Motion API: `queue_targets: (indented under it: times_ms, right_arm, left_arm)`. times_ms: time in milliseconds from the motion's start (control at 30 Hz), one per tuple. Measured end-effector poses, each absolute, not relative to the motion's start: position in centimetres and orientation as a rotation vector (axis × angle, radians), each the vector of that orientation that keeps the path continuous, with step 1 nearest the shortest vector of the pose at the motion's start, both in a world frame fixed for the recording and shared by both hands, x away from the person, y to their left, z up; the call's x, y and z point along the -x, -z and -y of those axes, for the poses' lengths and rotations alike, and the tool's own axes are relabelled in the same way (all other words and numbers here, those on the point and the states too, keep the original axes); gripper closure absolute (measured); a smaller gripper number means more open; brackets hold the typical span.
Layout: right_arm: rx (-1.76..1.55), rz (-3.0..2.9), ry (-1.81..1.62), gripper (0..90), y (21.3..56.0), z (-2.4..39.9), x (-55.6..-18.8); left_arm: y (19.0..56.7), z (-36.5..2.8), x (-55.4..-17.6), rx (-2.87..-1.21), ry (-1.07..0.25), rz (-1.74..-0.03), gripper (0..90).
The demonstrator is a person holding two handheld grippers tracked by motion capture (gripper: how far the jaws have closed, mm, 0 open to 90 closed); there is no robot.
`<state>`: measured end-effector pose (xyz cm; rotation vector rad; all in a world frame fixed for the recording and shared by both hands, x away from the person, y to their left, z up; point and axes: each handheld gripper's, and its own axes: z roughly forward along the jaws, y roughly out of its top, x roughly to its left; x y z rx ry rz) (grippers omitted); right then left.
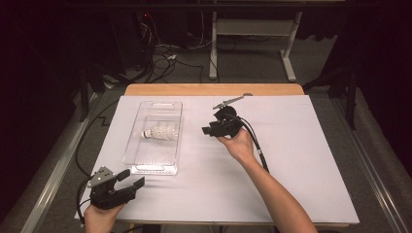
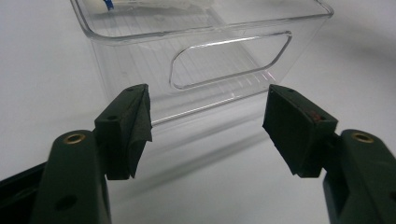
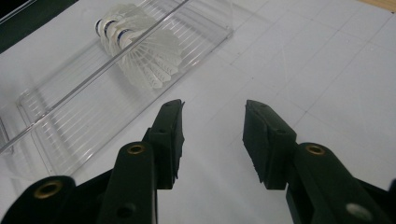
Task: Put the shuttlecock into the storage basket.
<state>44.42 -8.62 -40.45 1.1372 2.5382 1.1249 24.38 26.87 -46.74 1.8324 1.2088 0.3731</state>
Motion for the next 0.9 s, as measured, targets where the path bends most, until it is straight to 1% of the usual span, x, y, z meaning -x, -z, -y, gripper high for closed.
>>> queue_targets:
  times_ms: [900]
  right_arm:
    - [-1.201,-2.508,-1.120,58.4,41.3,12.1,-43.7]
  left_arm:
    - [46.7,-26.9,-24.4,-1.834,-0.375,-1.211,32.9]
